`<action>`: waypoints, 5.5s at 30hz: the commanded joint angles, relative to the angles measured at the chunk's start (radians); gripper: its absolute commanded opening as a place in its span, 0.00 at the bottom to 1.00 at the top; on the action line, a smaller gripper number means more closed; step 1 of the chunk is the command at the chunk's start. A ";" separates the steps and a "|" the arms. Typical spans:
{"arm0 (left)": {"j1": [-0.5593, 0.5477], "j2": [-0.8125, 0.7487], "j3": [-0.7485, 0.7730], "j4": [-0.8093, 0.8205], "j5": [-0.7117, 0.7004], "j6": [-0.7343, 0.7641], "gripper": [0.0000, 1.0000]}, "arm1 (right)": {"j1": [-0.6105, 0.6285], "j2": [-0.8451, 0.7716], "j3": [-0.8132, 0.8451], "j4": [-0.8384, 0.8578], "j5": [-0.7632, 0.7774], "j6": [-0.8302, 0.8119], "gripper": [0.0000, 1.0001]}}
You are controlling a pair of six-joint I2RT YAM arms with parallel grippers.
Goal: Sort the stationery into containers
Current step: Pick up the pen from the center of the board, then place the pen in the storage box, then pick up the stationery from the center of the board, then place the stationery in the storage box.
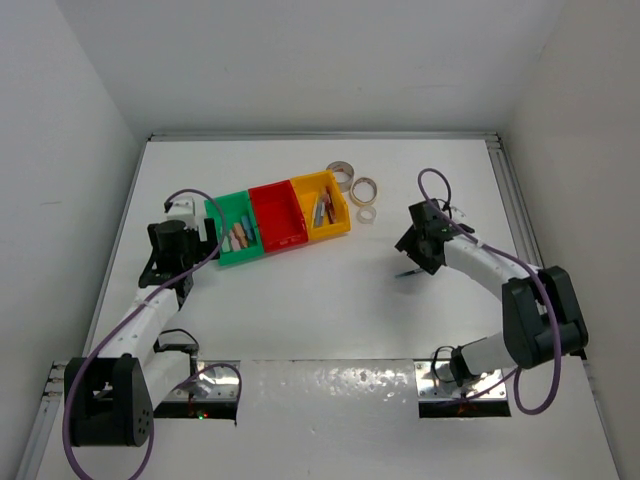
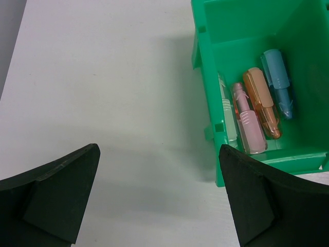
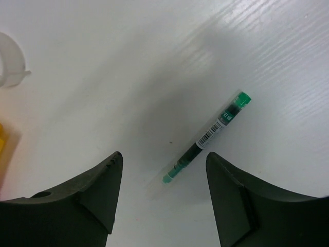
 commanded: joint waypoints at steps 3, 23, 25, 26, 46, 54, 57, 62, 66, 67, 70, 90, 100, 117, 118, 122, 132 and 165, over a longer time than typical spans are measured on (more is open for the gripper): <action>0.012 -0.031 -0.006 0.046 0.002 -0.004 1.00 | -0.003 0.074 -0.012 0.049 -0.055 0.115 0.65; 0.018 -0.054 -0.007 0.052 -0.007 0.007 1.00 | -0.065 0.223 -0.017 0.117 -0.046 -0.114 0.00; 0.020 -0.052 -0.007 0.052 -0.007 0.007 1.00 | -0.028 0.172 0.022 0.114 0.036 -0.239 0.00; 0.020 -0.052 -0.007 0.050 -0.007 0.007 1.00 | -0.011 0.154 0.042 0.120 0.067 -0.335 0.00; 0.063 -0.063 -0.004 0.035 -0.004 0.002 0.99 | 0.288 0.764 1.073 0.175 -0.209 -0.876 0.00; 0.075 -0.053 -0.009 0.046 0.013 0.000 0.99 | 0.296 0.793 1.014 0.221 -0.198 -0.873 0.00; 0.075 -0.049 -0.010 0.047 0.016 -0.001 0.99 | 0.304 0.782 0.994 0.209 -0.181 -0.876 0.00; 0.075 -0.046 -0.010 0.049 0.017 -0.001 0.99 | 0.308 0.761 0.960 0.212 -0.161 -0.862 0.00; 0.075 -0.048 -0.010 0.047 0.017 -0.001 0.99 | 0.310 0.759 0.983 0.184 -0.160 -0.851 0.32; 0.075 -0.049 -0.010 0.049 0.016 -0.001 0.99 | 0.308 0.753 0.992 0.178 -0.163 -0.851 0.41; 0.075 -0.049 -0.010 0.049 0.017 0.000 0.99 | 0.308 0.712 1.020 0.150 -0.170 -0.839 0.60; 0.078 -0.034 0.004 0.021 0.020 0.007 0.99 | 0.028 0.942 1.354 0.124 -0.132 -0.593 0.48; 0.083 -0.022 0.001 0.026 0.031 0.005 0.99 | 0.024 1.016 1.307 0.183 -0.221 -0.606 0.37; 0.081 -0.025 -0.002 0.027 0.032 0.007 0.99 | 0.029 1.075 1.313 0.160 -0.169 -0.603 0.23; 0.083 -0.025 -0.001 0.031 0.033 0.007 0.99 | 0.029 1.075 1.310 0.160 -0.170 -0.610 0.15; 0.083 -0.029 0.001 0.024 0.029 0.008 0.99 | 0.041 1.042 1.282 0.163 -0.124 -0.618 0.00; 0.086 -0.039 -0.013 0.046 0.011 -0.001 0.99 | 0.057 0.728 1.109 0.355 0.009 -0.643 0.00; 0.095 -0.062 -0.024 0.064 0.016 0.002 0.99 | 0.445 0.816 1.110 0.249 -0.068 -0.893 0.00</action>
